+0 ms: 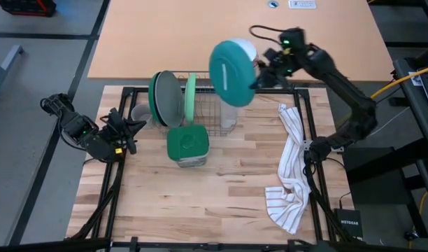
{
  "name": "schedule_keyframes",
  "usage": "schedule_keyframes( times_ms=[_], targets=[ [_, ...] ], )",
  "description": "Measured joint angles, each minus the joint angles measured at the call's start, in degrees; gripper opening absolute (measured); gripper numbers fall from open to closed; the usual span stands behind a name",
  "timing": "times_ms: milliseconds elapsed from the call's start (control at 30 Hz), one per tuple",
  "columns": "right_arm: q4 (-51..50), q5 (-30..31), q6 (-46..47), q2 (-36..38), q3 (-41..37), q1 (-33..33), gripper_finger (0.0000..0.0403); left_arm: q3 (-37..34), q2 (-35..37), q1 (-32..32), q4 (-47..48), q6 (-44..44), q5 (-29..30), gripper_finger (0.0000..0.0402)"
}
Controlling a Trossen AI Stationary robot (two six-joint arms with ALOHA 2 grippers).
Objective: Sort dishes
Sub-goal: Put the blue plate into the dish rack
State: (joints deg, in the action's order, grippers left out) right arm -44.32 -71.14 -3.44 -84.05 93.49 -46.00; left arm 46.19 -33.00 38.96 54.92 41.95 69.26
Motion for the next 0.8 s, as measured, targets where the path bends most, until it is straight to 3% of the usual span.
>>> schedule_keyframes(
  times_ms=[300, 500, 667, 733, 800],
  targets=[
    [-16.82, -0.38, -14.77, 15.32, -0.08, -6.28, 0.0006, -0.01, 0.01, 0.0, -0.04, -0.28, -0.05, 0.0001],
    [-15.74, -6.6, -18.82, 25.91, -12.57, -6.51, 0.0006, 0.0, -0.1, 0.0, -0.56, 0.55, -0.59, 0.0001],
    [-2.27, -10.54, -17.27, 34.96, -30.44, -6.51, 0.0006, 0.0, -0.14, 0.0, -0.76, 2.81, -0.67, 0.0001],
    [8.55, -10.29, -10.97, 37.24, -37.48, -5.63, 0.0006, 0.0, -0.31, 0.0, -1.01, 2.95, -0.66, 0.0001],
    [23.04, -5.2, -0.27, 38.25, -43.9, -3.12, 0.0006, 0.0, -0.68, 0.0, -2.17, 2.86, -0.62, 0.0001]
  ],
)
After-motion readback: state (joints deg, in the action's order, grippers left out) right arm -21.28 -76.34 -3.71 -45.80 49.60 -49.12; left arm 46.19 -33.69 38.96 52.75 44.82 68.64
